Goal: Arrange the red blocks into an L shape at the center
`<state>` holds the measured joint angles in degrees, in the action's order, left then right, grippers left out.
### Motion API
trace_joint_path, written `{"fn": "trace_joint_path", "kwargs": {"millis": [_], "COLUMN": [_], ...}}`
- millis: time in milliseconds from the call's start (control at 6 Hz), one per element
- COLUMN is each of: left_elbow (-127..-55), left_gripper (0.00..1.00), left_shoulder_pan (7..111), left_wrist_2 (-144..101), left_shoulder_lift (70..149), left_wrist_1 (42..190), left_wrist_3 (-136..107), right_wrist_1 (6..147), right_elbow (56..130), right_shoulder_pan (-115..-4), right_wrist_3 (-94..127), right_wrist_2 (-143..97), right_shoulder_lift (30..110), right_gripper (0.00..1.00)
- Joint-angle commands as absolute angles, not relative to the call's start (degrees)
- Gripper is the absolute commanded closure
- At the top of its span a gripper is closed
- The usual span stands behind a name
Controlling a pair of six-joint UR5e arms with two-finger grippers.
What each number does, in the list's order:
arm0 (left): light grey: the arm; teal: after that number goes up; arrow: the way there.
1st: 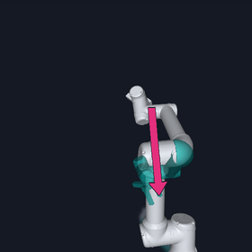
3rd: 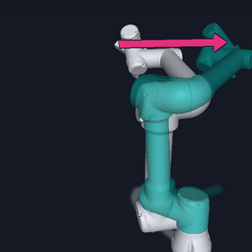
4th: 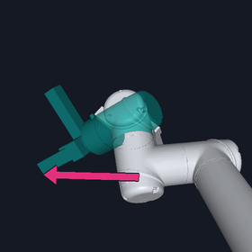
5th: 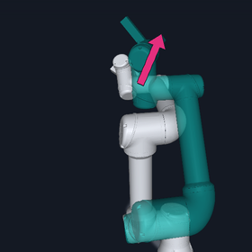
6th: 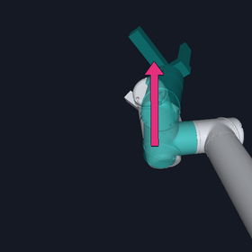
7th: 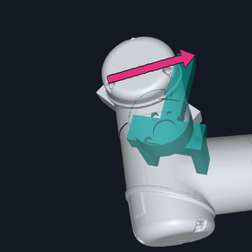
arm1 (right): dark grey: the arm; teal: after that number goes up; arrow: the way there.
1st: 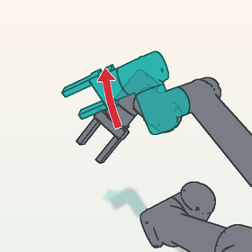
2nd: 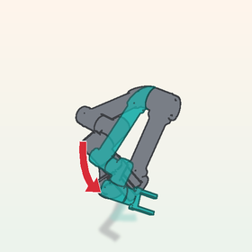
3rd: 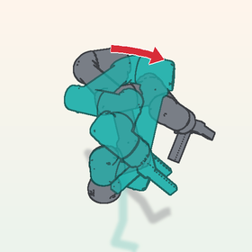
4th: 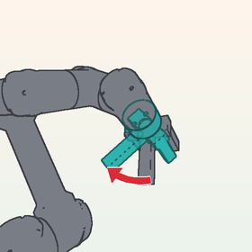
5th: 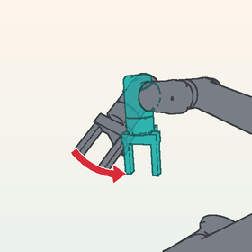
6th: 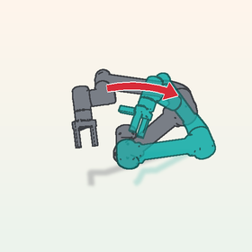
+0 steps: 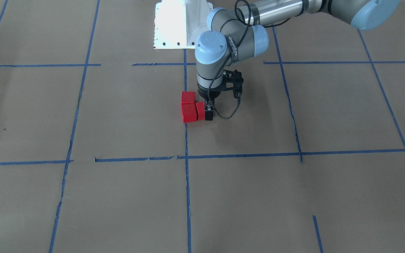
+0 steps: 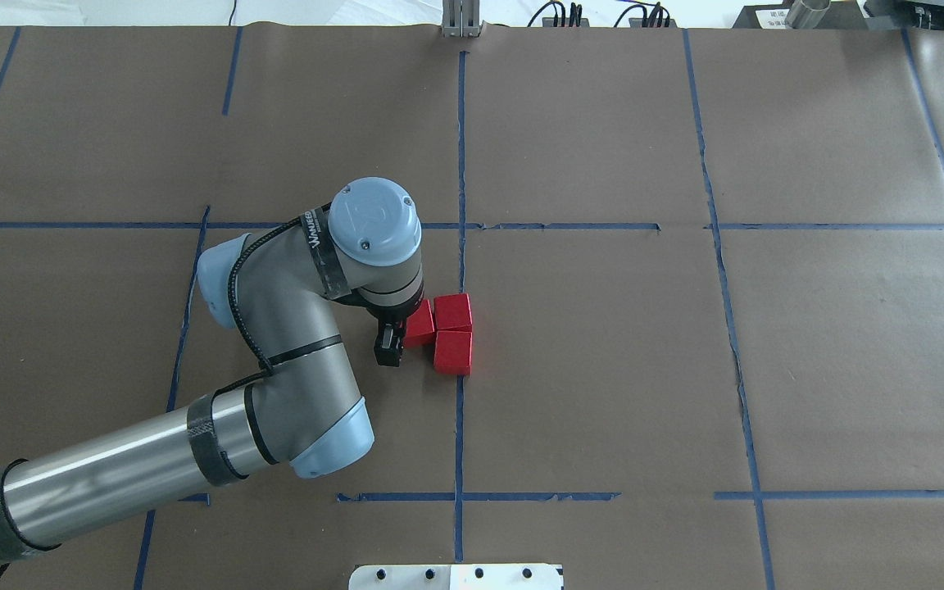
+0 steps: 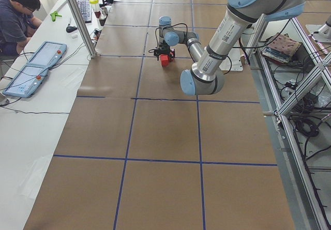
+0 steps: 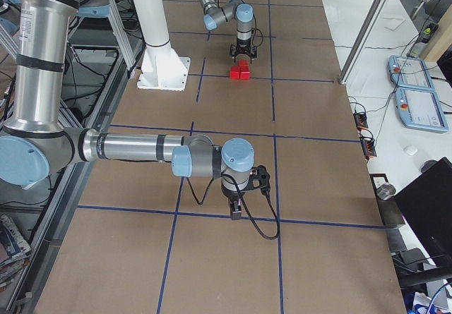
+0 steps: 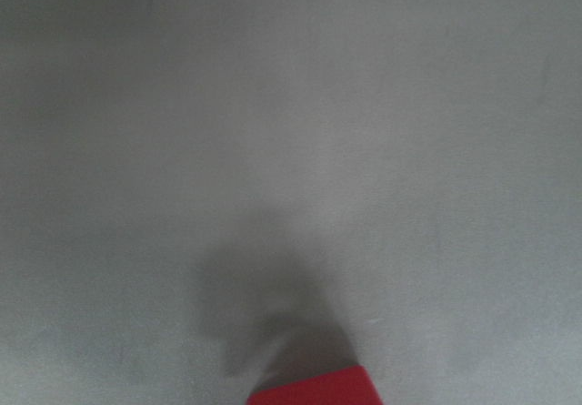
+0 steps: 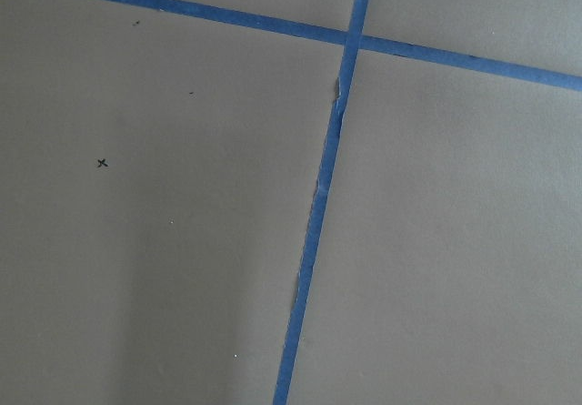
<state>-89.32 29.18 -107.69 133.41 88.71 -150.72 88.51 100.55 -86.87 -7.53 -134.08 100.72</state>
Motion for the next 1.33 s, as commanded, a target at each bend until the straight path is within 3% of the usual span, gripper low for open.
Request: {"fn": "trace_joint_path", "kwargs": {"millis": [0, 167, 667, 1167], "left_elbow": [-100.6, -107.7, -118.2, -119.8], "left_gripper": [0.0, 0.0, 0.0, 0.0], "left_shoulder_pan": [31.4, 33.2, 40.2, 58.1], "left_wrist_2": [-111.8, -112.8, -114.4, -123.4], "left_shoulder_lift": [128.4, 124.0, 111.7, 99.1], "left_wrist_1": [82.9, 80.1, 77.5, 77.8], "left_wrist_3": [-137.1, -127.5, -85.9, -35.1], "right_wrist_1": [88.5, 88.5, 88.5, 88.5], "right_elbow": [100.7, 100.7, 100.8, 101.0], "right_shoulder_pan": [-86.9, -86.9, -86.9, -86.9], "right_wrist_3": [-7.4, -7.5, -6.9, -6.9], "right_wrist_2": [-134.0, -134.0, -134.0, -134.0], "right_shoulder_lift": [100.8, 100.8, 101.1, 100.8], "right_gripper": [0.0, 0.0, 0.0, 0.0]}}
